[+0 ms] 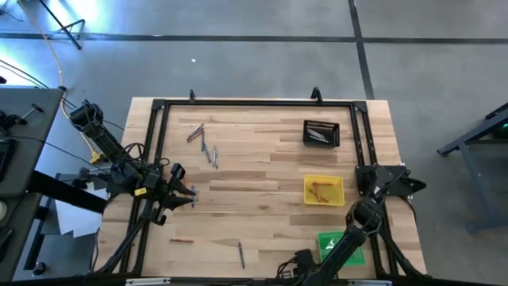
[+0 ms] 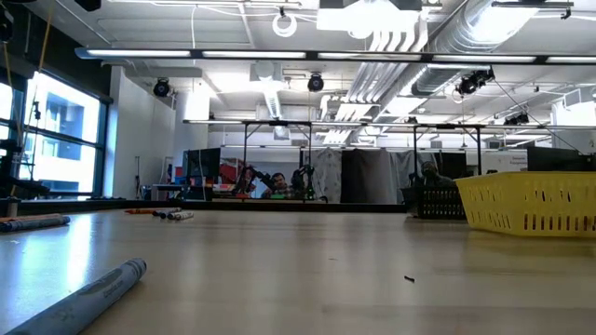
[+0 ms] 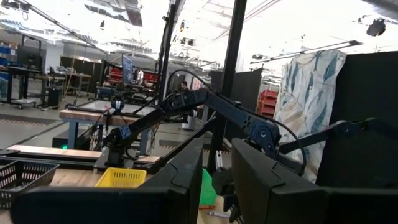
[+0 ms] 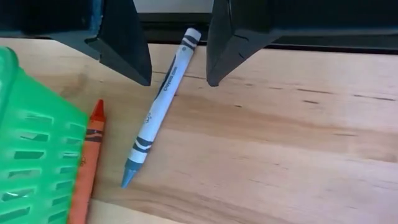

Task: Sort crayons
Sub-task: Put the gray crayon into the black basket

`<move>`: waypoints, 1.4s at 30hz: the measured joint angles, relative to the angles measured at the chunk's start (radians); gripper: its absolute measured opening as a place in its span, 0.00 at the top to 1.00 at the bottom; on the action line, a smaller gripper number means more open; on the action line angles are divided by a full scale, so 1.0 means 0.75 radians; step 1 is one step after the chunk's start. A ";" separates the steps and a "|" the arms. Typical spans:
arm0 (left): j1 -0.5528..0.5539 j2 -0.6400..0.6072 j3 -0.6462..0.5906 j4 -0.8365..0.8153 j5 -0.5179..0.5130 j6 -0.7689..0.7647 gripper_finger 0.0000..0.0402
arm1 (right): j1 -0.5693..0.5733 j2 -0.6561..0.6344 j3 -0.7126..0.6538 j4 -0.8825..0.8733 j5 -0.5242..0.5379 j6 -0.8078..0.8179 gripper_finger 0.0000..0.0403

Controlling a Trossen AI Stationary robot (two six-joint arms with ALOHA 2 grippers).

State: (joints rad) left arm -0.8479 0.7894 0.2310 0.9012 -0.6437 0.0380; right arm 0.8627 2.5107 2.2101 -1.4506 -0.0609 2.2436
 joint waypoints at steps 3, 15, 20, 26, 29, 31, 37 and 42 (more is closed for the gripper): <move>0.000 0.000 0.000 0.000 0.000 0.000 0.82 | 0.000 0.000 0.000 0.000 0.000 -0.001 0.63; 0.000 0.000 0.000 0.001 0.000 -0.001 0.82 | 0.000 0.017 0.003 0.056 -0.001 0.000 0.63; 0.000 0.000 0.000 0.000 0.001 -0.001 0.82 | -0.001 0.019 0.003 0.079 0.000 0.000 0.64; 0.000 0.000 0.000 0.000 0.000 -0.001 0.82 | -0.002 0.021 0.001 0.111 0.011 -0.001 0.71; 0.000 0.000 0.000 0.000 0.000 -0.001 0.82 | -0.002 0.021 0.001 0.117 0.014 -0.002 0.76; 0.000 0.000 0.000 0.000 0.000 -0.001 0.82 | -0.002 0.022 0.001 0.122 0.019 -0.011 0.79; 0.000 0.000 0.000 0.000 0.000 -0.001 0.82 | -0.002 0.022 0.001 0.131 0.041 -0.029 0.88; 0.000 0.000 0.000 0.000 0.000 -0.001 0.82 | -0.002 0.022 0.001 0.126 0.086 -0.046 0.98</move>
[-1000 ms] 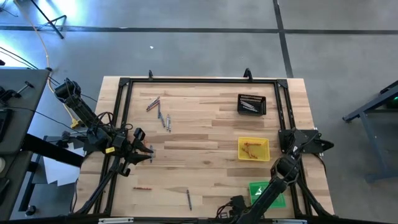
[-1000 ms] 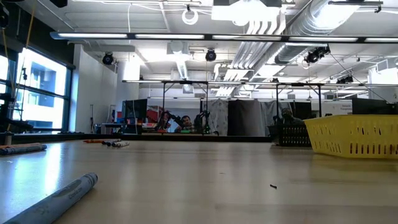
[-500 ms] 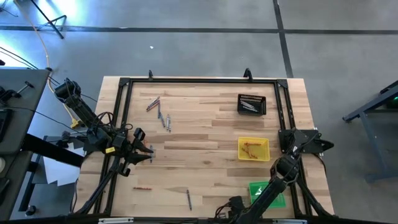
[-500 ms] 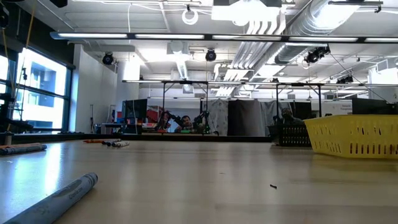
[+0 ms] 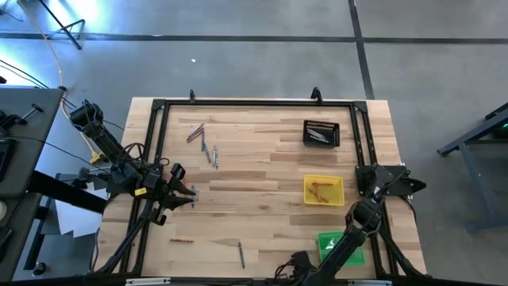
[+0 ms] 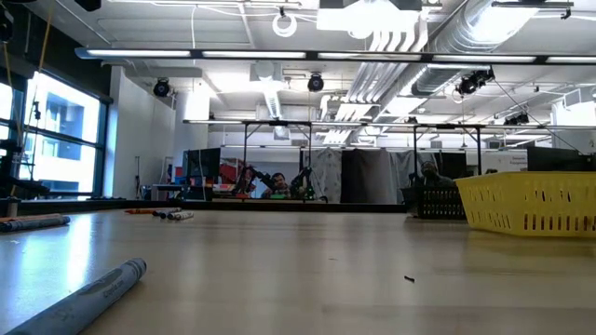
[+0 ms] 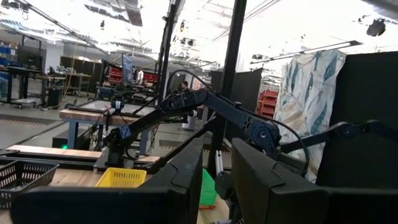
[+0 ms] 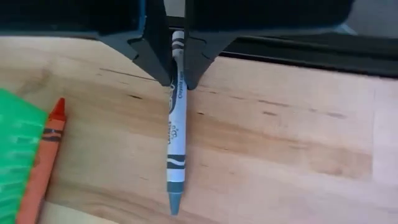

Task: Sort crayons
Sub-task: Put the gray crayon into the black basket

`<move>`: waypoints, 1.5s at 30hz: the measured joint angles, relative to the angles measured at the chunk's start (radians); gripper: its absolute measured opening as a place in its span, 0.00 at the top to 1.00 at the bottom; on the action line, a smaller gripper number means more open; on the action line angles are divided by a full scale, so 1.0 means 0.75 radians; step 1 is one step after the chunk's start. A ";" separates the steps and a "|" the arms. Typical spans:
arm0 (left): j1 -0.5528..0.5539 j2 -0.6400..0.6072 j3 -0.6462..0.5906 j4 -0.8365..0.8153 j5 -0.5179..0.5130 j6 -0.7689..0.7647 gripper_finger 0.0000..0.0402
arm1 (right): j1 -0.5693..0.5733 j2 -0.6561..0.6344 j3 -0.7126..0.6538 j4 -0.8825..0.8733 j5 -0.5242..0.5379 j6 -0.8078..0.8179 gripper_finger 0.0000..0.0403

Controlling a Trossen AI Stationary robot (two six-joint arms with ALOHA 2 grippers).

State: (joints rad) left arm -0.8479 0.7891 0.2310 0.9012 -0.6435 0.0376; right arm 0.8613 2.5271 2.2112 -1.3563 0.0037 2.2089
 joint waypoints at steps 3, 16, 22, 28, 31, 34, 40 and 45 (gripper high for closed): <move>0.000 0.000 0.000 0.000 0.000 0.000 0.82 | -0.005 -0.001 0.000 -0.002 0.013 -0.025 0.98; 0.000 0.000 0.000 0.000 0.000 0.000 0.82 | -0.018 0.014 0.173 -0.191 0.095 -0.097 0.99; 0.000 0.000 0.000 0.000 0.000 0.000 0.82 | -0.023 -0.060 0.182 -0.212 0.186 -0.157 0.99; 0.000 0.000 0.000 0.000 0.000 0.000 0.82 | -0.064 -0.167 0.145 -0.282 0.265 -0.328 0.99; 0.000 0.000 0.000 0.001 0.000 -0.001 0.82 | -0.103 -0.216 0.144 -0.283 0.354 -0.458 0.99; 0.000 0.000 0.000 0.001 0.000 -0.001 0.82 | -0.163 -0.259 0.144 -0.285 0.453 -0.623 0.99; 0.000 0.000 0.000 0.001 0.000 -0.001 0.82 | -0.313 -0.318 0.144 -0.285 0.533 -1.060 0.99; 0.000 0.000 0.000 0.001 0.000 -0.014 0.82 | -0.483 -0.430 0.021 -0.283 0.639 -1.310 0.99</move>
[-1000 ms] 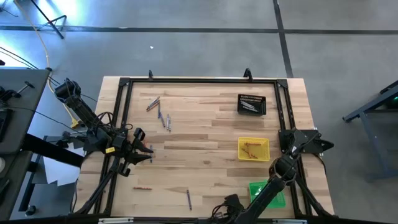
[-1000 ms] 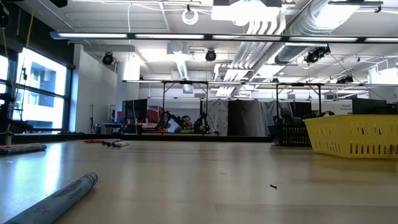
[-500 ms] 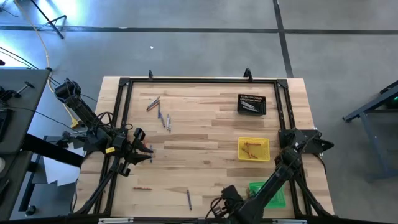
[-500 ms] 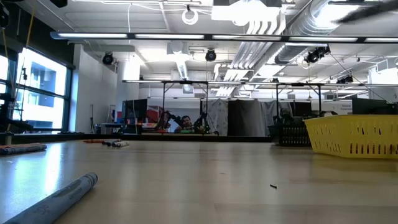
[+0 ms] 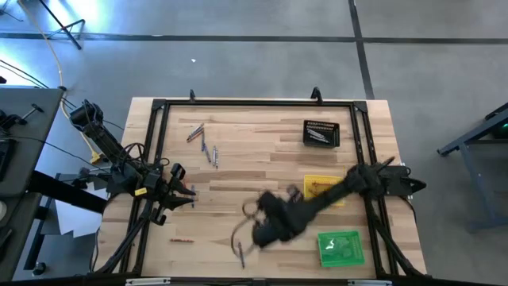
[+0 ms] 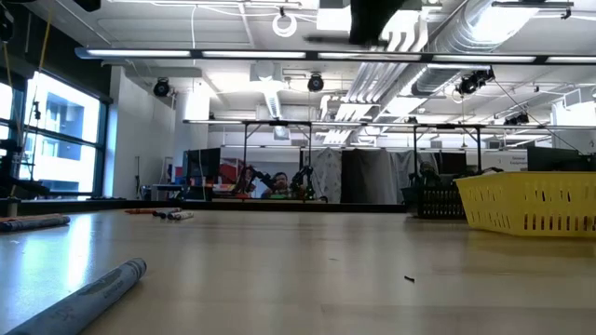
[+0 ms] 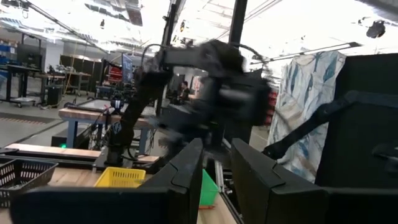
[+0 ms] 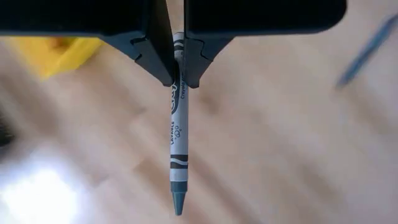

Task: Sort crayons
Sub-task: Put the gray crayon into the black basket

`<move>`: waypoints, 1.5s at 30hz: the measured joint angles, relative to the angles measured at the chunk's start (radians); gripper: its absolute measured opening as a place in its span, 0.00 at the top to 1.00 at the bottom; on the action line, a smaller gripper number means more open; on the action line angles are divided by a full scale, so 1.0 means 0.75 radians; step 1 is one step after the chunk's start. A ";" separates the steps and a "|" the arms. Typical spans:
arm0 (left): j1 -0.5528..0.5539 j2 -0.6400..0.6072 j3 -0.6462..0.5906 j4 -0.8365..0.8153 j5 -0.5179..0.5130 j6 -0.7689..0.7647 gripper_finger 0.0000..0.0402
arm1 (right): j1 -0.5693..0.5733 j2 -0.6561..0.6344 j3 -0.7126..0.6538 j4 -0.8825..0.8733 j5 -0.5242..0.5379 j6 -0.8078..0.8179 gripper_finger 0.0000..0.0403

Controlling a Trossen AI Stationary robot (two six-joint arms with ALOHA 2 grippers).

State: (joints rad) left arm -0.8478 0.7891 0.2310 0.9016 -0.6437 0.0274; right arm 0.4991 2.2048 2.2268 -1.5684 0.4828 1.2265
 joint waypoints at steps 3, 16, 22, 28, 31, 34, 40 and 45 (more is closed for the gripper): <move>0.000 0.000 0.000 -0.019 0.000 -0.012 0.82 | -0.106 -0.135 -0.210 -0.001 0.013 -0.044 0.99; 0.004 0.000 0.000 -0.024 -0.005 0.012 0.82 | -0.434 -0.967 -1.283 0.187 0.181 0.267 0.99; 0.023 0.000 0.000 -0.020 -0.116 0.042 0.82 | -0.588 -1.153 -1.682 0.496 0.229 0.253 0.99; 0.048 0.000 0.000 -0.023 -0.163 0.049 0.82 | -0.725 -1.182 -1.916 0.707 0.337 0.249 0.99; 0.061 0.000 0.000 -0.023 -0.164 0.049 0.82 | -0.777 -1.182 -1.992 0.821 0.424 0.249 0.99; 0.077 0.000 0.000 -0.023 -0.164 0.055 0.82 | -0.832 -1.182 -2.055 0.929 0.498 0.249 0.99; 0.111 0.000 0.000 -0.020 -0.166 0.109 0.82 | -0.944 -1.182 -2.160 1.146 0.540 0.215 0.99; 0.135 0.000 0.000 -0.020 -0.167 0.109 0.82 | -1.007 -1.182 -2.199 1.329 0.540 0.100 0.99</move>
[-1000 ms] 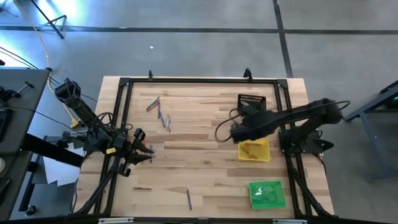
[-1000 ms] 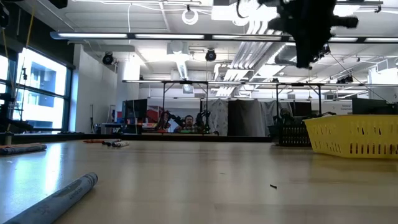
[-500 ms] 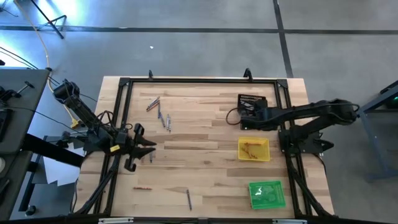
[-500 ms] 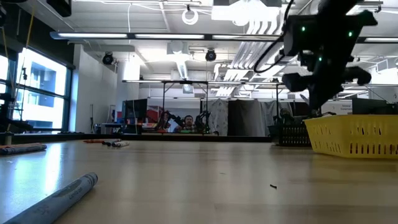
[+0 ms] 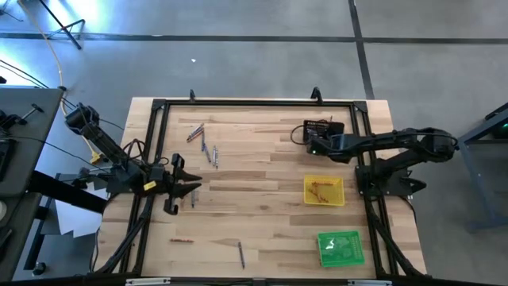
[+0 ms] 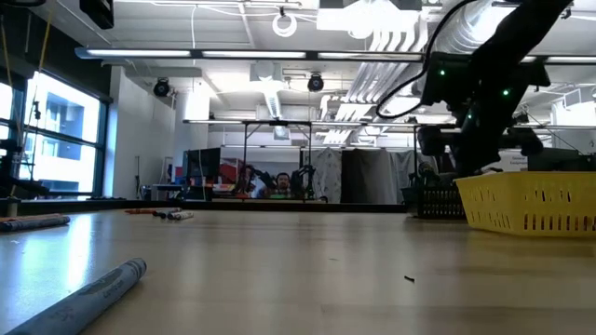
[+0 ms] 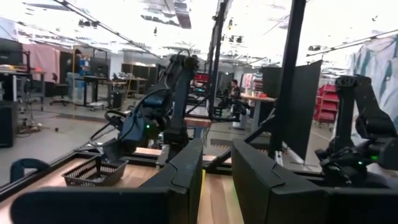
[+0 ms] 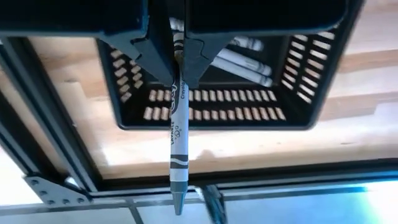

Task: Sort crayons
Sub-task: Put the gray crayon into the black basket, then put the blue crayon into the green basket

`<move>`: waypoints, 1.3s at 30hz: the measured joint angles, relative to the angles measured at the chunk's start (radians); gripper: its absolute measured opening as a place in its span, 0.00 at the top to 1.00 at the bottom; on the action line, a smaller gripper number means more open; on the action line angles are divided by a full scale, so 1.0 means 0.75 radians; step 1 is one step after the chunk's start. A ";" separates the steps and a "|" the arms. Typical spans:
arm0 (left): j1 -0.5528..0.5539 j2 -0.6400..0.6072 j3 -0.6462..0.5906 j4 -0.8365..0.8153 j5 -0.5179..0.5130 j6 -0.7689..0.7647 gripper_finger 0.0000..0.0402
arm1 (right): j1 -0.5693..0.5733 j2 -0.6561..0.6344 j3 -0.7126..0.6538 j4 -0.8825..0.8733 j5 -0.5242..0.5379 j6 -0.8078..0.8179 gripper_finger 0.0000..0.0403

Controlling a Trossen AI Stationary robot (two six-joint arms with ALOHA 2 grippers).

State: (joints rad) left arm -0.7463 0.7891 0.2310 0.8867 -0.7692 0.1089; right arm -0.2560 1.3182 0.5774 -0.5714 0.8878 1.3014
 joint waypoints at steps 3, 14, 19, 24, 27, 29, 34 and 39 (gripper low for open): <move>0.001 0.000 0.000 0.000 0.000 0.000 0.82 | -0.023 0.000 -0.005 0.090 -0.007 -0.082 0.99; 0.001 0.000 0.000 -0.001 -0.001 0.000 0.82 | -0.079 0.001 -0.005 0.170 -0.100 -0.186 0.86; 0.001 0.000 0.000 -0.001 0.000 0.000 0.82 | -0.087 0.001 -0.005 0.171 -0.140 -0.186 0.76; 0.001 0.000 0.000 -0.003 0.000 0.000 0.82 | -0.087 0.001 0.003 0.163 -0.219 -0.209 0.71; 0.001 0.000 0.000 -0.004 0.000 0.000 0.82 | -0.074 0.001 0.056 0.149 -0.258 -0.320 0.71; 0.001 0.000 0.000 -0.005 -0.001 0.002 0.82 | -0.053 0.001 0.107 0.139 -0.319 -0.402 0.72; 0.001 0.000 0.000 -0.011 0.000 0.032 0.82 | 0.052 0.001 0.268 0.108 -0.589 -0.546 0.75; 0.001 -0.001 0.000 -0.011 0.000 0.034 0.82 | 0.257 0.002 0.366 0.100 -0.738 -0.460 0.78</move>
State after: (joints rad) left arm -0.7456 0.7887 0.2310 0.8787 -0.7696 0.1341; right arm -0.0631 1.3194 0.8519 -0.4963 0.3344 0.9565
